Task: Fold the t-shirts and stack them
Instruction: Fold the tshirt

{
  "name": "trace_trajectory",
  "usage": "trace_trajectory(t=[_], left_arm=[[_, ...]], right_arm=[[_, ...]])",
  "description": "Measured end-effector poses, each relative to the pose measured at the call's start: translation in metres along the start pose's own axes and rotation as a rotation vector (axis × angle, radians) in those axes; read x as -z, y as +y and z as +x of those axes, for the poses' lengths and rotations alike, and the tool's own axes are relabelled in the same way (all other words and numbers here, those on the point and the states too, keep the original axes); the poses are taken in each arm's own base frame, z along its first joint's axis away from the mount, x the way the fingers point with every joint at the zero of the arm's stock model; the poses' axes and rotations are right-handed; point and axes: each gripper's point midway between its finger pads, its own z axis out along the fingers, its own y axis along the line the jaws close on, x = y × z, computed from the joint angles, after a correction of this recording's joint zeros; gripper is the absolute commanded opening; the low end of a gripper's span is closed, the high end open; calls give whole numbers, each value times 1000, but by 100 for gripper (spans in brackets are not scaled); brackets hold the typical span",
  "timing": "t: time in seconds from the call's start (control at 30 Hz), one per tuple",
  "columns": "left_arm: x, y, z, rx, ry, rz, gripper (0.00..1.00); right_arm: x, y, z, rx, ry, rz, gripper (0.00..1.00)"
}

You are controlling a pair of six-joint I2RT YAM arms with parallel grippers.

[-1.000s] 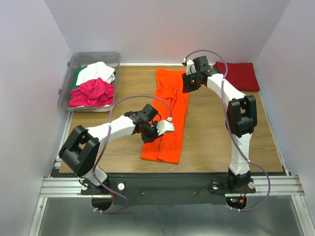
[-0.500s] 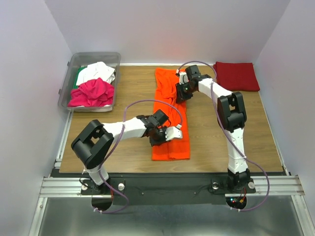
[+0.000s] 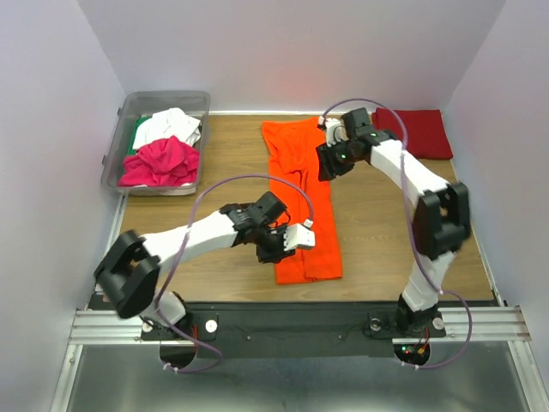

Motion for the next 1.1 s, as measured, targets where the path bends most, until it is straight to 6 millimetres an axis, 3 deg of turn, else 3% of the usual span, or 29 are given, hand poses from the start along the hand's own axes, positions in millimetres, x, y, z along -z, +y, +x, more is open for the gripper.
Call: trace_trajectory(t=[0.13,0.2,0.27,0.47,0.57,0.7,1.1], left_arm=[[39,-10,-26,-56,-133,-36,44],[49,-16,-29,-78,-176,-47,45],[50,-23,-24,-86,-184,-36,46],[29,-48,9,-138,-143,26,57],[24,-57,24,-190,-145,28,59],[21,-67,26,-279,-177,23,59],[-13,-72,6,-356,-200,56,56]], right_arm=[[75,33,-3,159,-115,-22,41],[101,49,10,243,-148,-34,39],[109,58,34,301,-134,-50,39],[84,98,168,459,117,-194,50],[81,105,204,550,169,-237,52],[81,113,228,721,133,-261,50],[62,119,260,1050,96,-320,48]])
